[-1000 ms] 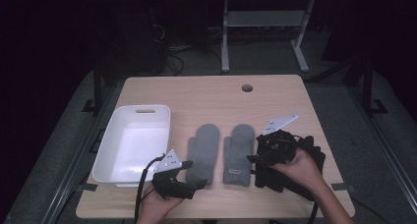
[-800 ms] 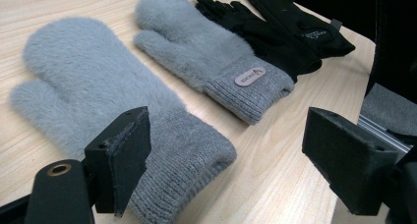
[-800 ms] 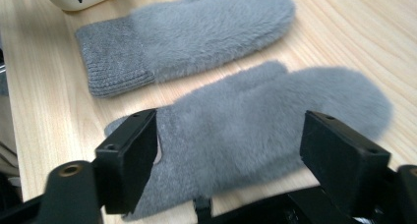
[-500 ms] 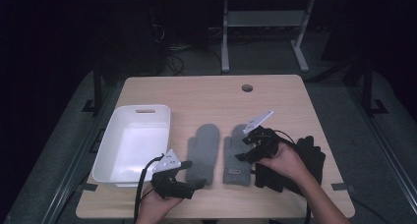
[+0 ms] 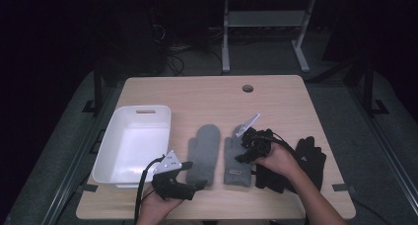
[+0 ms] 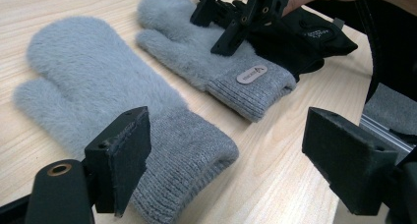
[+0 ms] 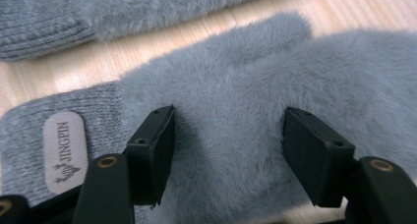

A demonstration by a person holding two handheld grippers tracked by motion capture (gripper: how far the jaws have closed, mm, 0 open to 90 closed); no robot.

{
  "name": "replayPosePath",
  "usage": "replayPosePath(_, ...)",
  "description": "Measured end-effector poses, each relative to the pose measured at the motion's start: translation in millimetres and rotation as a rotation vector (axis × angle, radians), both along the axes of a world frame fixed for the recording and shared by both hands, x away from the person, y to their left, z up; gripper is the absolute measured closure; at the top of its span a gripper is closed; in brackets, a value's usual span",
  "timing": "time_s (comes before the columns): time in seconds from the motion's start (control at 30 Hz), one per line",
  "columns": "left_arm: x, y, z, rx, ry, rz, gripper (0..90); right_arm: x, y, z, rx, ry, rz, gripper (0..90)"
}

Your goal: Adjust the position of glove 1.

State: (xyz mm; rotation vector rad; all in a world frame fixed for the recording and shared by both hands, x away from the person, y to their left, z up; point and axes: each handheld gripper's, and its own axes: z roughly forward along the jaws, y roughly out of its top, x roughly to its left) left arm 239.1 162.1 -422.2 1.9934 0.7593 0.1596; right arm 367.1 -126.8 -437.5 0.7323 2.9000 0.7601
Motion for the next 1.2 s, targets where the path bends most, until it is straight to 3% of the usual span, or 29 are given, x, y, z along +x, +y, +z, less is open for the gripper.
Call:
replayPosePath(0.27,-0.7,-1.4,-0.3,0.004,0.002,-0.004,18.5,-6.2,5.2,-5.9,-0.046,-0.045,0.017,46.3)
replayPosePath(0.57,-1.5,-2.9,-2.4,0.015,0.000,-0.008,18.6,-11.4,2.9,-7.1,-0.026,-0.050,0.004,73.9)
replayPosePath(0.67,-2.0,-2.5,-1.4,0.009,-0.003,-0.006,18.6,-11.6,1.9,-6.6,-0.016,-0.052,-0.003,78.8)
replayPosePath(0.87,-1.7,-1.7,-0.7,0.006,-0.004,-0.003,18.6,-13.3,-1.3,0.5,0.016,-0.023,-0.042,82.3)
replayPosePath(1.2,-2.2,0.5,1.8,-0.002,-0.006,0.007,18.5,-18.0,-4.6,21.3,0.042,-0.044,-0.046,82.4)
